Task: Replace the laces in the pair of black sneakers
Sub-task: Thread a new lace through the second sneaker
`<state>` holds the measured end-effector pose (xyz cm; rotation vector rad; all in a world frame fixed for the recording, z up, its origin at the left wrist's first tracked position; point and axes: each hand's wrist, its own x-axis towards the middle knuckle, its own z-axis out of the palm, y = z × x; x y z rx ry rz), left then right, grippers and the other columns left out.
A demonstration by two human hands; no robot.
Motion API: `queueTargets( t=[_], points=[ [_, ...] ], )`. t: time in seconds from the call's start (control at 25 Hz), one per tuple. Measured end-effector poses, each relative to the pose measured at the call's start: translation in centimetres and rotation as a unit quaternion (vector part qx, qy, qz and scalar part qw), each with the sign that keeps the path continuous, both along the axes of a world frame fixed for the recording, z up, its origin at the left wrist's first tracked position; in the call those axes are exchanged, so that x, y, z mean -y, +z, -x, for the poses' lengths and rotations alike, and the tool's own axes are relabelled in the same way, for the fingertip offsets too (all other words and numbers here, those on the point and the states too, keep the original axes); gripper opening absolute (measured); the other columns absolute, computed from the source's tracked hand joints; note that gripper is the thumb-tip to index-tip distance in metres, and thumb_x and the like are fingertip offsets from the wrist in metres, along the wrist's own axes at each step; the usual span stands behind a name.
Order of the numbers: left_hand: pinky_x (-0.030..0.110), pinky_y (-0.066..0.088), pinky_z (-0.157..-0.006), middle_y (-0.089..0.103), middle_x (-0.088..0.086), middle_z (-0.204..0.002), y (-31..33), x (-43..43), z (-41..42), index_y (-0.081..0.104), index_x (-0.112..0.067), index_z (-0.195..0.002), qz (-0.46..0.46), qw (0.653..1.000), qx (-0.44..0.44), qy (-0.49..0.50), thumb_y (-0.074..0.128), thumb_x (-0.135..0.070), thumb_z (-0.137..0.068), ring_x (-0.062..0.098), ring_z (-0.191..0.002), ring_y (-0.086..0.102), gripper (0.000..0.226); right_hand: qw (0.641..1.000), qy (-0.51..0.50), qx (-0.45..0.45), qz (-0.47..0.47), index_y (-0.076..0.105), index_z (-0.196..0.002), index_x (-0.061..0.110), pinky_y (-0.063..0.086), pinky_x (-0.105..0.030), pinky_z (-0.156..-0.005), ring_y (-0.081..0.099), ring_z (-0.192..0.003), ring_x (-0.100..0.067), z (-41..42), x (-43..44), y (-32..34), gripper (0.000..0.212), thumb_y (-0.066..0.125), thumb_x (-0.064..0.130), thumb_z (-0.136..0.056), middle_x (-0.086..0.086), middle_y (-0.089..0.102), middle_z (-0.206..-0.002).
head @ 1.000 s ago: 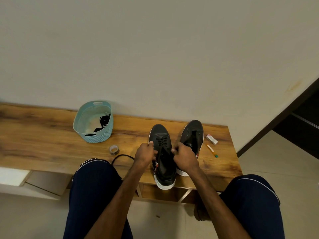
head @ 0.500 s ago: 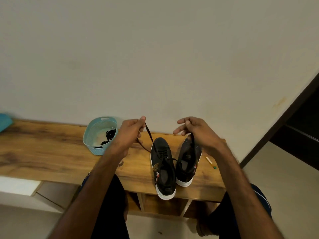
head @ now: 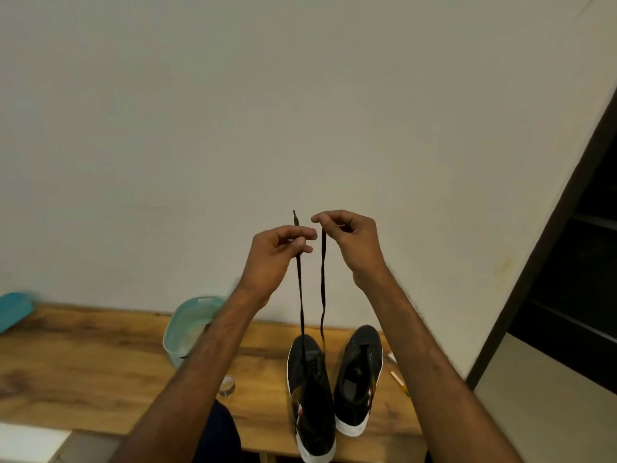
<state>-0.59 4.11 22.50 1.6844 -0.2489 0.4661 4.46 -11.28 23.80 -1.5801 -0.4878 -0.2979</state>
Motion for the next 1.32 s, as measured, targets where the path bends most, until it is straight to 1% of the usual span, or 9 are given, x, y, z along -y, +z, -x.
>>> queueTargets(
  t=[0.08, 0.24, 0.28, 0.44, 0.6, 0.68, 0.96, 1.12, 1.32],
  points=[
    [0.041, 0.059, -0.087, 0.076, 0.004, -0.099, 0.8, 0.0, -0.1, 0.067, -0.01, -0.115, 0.005, 0.999, 0.027, 0.022, 0.057, -0.005, -0.097, 0.023, -0.086, 0.072, 0.021, 1.0, -0.013, 0.011, -0.009, 0.08, -0.092, 0.019, 0.054, -0.028, -0.09, 0.069, -0.095, -0.007, -0.4, -0.7, 1.5, 0.01, 0.071, 0.023, -0.091, 0.009, 0.076, -0.092],
    [0.028, 0.06, -0.077, 0.077, 0.003, -0.097, 2.4, -0.5, -0.7, 0.047, -0.017, -0.13, 0.006, 0.998, 0.026, 0.062, 0.06, -0.01, -0.097, 0.017, -0.083, 0.074, 0.036, 0.998, -0.042, 0.03, 0.028, 0.08, -0.093, 0.018, 0.056, -0.029, -0.087, 0.07, -0.089, -0.007, -1.4, -1.6, 3.4, 0.01, 0.074, 0.023, -0.088, 0.009, 0.076, -0.087],
    [0.029, 0.06, -0.077, 0.077, 0.004, -0.097, 2.7, -0.7, -0.9, 0.049, -0.015, -0.127, 0.023, 0.997, 0.014, 0.067, 0.062, -0.011, -0.096, 0.017, -0.083, 0.074, 0.034, 0.997, -0.047, 0.032, 0.045, 0.08, -0.093, 0.017, 0.056, -0.028, -0.087, 0.07, -0.088, -0.007, -1.5, -1.8, 3.6, 0.01, 0.074, 0.023, -0.088, 0.009, 0.076, -0.087],
    [0.039, 0.06, -0.075, 0.077, 0.004, -0.09, 3.4, -1.5, -1.5, 0.063, -0.007, -0.096, 0.066, 0.992, -0.012, 0.111, 0.067, -0.016, -0.093, 0.02, -0.079, 0.075, 0.01, 0.992, -0.058, 0.051, 0.099, 0.079, -0.094, 0.016, 0.053, -0.023, -0.085, 0.069, -0.086, -0.004, -1.6, -2.6, 3.8, 0.01, 0.074, 0.023, -0.089, 0.009, 0.075, -0.086],
    [0.032, 0.054, -0.065, 0.077, -0.003, -0.089, 4.2, -1.5, -1.5, 0.068, -0.013, -0.092, 0.038, 0.991, -0.007, 0.126, 0.069, -0.02, -0.092, 0.016, -0.08, 0.073, 0.007, 0.988, -0.066, 0.07, 0.119, 0.079, -0.093, 0.015, 0.045, -0.01, -0.075, 0.067, -0.084, -0.001, -1.6, -2.7, 4.5, 0.012, 0.074, 0.024, -0.089, 0.008, 0.074, -0.086],
    [0.031, 0.053, -0.063, 0.076, -0.004, -0.089, 4.4, -1.4, -1.5, 0.069, -0.016, -0.09, 0.029, 0.991, 0.0, 0.134, 0.07, -0.019, -0.091, 0.015, -0.078, 0.072, 0.004, 0.986, -0.071, 0.078, 0.127, 0.079, -0.093, 0.015, 0.043, -0.008, -0.073, 0.066, -0.083, 0.0, -1.6, -2.8, 5.0, 0.012, 0.074, 0.025, -0.089, 0.009, 0.073, -0.086],
    [0.029, 0.057, -0.072, 0.075, -0.003, -0.089, 4.6, -0.9, -1.7, 0.072, -0.015, -0.093, 0.024, 0.988, 0.016, 0.149, 0.069, -0.017, -0.091, 0.014, -0.081, 0.071, 0.004, 0.985, -0.082, 0.08, 0.131, 0.08, -0.094, 0.018, 0.051, -0.021, -0.081, 0.068, -0.088, -0.005, -1.7, -2.6, 5.7, 0.012, 0.074, 0.027, -0.088, 0.007, 0.076, -0.09],
    [0.037, 0.059, -0.078, 0.073, -0.003, -0.091, 5.3, -0.9, -2.3, 0.073, -0.016, -0.095, 0.016, 0.987, 0.02, 0.16, 0.071, -0.02, -0.089, 0.013, -0.082, 0.069, 0.007, 0.984, -0.084, 0.077, 0.139, 0.079, -0.094, 0.018, 0.053, -0.024, -0.082, 0.069, -0.087, -0.005, -1.4, -2.6, 6.0, 0.01, 0.073, 0.025, -0.089, 0.007, 0.076, -0.089],
    [0.042, 0.06, -0.082, 0.072, -0.003, -0.093, 4.2, -0.7, -2.3, 0.073, -0.016, -0.098, -0.008, 0.986, 0.009, 0.164, 0.07, -0.023, -0.091, 0.017, -0.087, 0.069, 0.011, 0.98, -0.098, 0.064, 0.164, 0.079, -0.094, 0.018, 0.057, -0.033, -0.083, 0.069, -0.085, -0.008, -1.5, -2.1, 5.2, 0.012, 0.075, 0.028, -0.087, 0.008, 0.074, -0.086]
  ],
)
